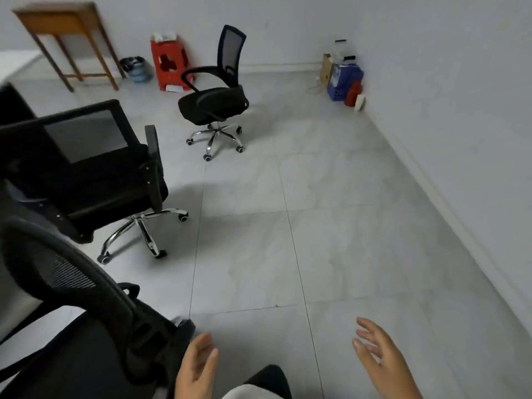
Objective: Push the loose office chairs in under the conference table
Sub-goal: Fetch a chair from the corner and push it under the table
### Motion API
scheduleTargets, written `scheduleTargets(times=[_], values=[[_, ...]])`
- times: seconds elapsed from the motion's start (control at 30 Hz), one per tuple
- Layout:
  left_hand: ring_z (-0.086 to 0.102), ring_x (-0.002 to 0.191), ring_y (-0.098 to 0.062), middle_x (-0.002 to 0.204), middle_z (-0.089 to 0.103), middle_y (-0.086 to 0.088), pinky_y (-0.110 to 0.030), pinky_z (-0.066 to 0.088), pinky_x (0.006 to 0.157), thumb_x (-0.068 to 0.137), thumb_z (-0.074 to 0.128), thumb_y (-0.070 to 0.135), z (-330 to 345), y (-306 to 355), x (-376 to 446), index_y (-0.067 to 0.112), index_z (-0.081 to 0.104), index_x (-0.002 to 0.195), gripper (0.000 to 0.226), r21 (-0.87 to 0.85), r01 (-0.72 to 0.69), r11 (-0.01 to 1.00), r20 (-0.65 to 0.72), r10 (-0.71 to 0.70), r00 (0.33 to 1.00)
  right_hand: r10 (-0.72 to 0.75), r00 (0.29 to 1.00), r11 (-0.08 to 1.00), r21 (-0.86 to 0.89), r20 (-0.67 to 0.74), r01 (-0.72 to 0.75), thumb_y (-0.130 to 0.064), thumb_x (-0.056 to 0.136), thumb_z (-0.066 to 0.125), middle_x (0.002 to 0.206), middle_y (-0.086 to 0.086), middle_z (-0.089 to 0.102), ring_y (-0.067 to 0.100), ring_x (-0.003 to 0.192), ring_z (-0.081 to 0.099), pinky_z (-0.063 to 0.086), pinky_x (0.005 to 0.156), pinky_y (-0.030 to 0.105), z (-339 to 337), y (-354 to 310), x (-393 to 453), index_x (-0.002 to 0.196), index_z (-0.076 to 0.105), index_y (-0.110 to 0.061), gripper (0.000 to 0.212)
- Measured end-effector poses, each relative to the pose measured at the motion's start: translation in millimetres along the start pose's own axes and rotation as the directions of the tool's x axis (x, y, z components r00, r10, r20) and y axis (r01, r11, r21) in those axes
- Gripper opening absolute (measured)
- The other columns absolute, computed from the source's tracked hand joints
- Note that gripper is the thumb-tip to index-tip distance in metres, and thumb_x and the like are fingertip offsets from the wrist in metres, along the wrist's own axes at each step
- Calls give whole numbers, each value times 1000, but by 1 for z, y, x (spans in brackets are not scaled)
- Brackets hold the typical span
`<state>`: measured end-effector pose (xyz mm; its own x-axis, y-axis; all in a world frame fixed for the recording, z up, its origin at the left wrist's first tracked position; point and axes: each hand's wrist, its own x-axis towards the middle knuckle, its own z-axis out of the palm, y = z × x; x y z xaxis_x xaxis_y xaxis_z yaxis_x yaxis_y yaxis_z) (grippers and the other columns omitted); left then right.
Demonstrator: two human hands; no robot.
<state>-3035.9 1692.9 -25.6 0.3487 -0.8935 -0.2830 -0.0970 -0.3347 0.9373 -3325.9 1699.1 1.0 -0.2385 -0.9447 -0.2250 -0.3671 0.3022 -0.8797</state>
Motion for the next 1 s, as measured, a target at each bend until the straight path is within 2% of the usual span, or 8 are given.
scheduleTargets(times=[0.1,0.23,0.33,0.47,0.67,0.83,0.9,1.0], values=[[58,71,20,104,59,-23,4,41,65,78,52,-18,25,-1,26,6,55,98,31,-28,49,998,-117,-52,992,29,999,1000,4,42,-29,-70,48,69,88,-35,63,-19,87,53,40,69,-4,3,-1,48,79,52,-69,36],[57,69,21,110,56,-21,4,40,65,79,51,-18,53,4,84,3,53,101,30,-126,104,987,-220,-130,967,35,989,998,42,143,-42,4,72,67,89,-14,67,-17,78,57,40,64,-4,29,-4,125,69,62,-57,61],[54,63,22,108,52,-17,5,39,62,67,64,-5,65,33,144,13,55,87,28,-209,73,975,-305,-136,943,-13,979,1000,-9,203,15,5,75,63,86,-26,66,0,84,62,40,65,-3,55,-40,201,82,59,-49,54],[57,64,19,96,57,-10,3,41,59,78,60,-6,66,77,219,14,55,89,24,-240,-12,971,-415,-92,905,-113,909,992,-12,402,129,0,80,60,108,4,59,-22,82,53,40,67,-3,86,-101,300,101,53,-20,30],[57,65,19,95,57,-17,3,41,59,81,50,-16,66,97,277,8,54,93,27,-232,-5,973,-574,-133,808,-152,793,973,-52,590,225,-3,77,64,108,6,59,-18,85,55,40,68,-3,142,-162,392,89,52,-39,40],[52,75,24,108,55,-8,2,41,67,81,62,6,66,89,291,20,55,100,25,-352,52,935,-676,-292,676,-140,618,920,-129,774,370,-47,54,79,95,-15,65,-19,90,50,38,69,-3,201,-203,448,79,47,-75,50],[58,74,16,105,60,-15,1,43,67,75,66,10,72,90,296,24,61,87,19,-367,33,930,-777,-326,538,-154,527,891,-113,836,440,-75,36,68,88,-25,66,-19,88,51,38,68,-3,229,-223,472,78,43,-76,48],[61,76,6,97,59,-19,6,39,64,79,57,-11,76,98,308,20,57,85,32,-423,52,905,-860,-419,292,-149,283,832,-34,948,554,-39,62,78,89,-19,64,-14,84,55,41,69,1,282,-261,496,75,51,-72,45]])
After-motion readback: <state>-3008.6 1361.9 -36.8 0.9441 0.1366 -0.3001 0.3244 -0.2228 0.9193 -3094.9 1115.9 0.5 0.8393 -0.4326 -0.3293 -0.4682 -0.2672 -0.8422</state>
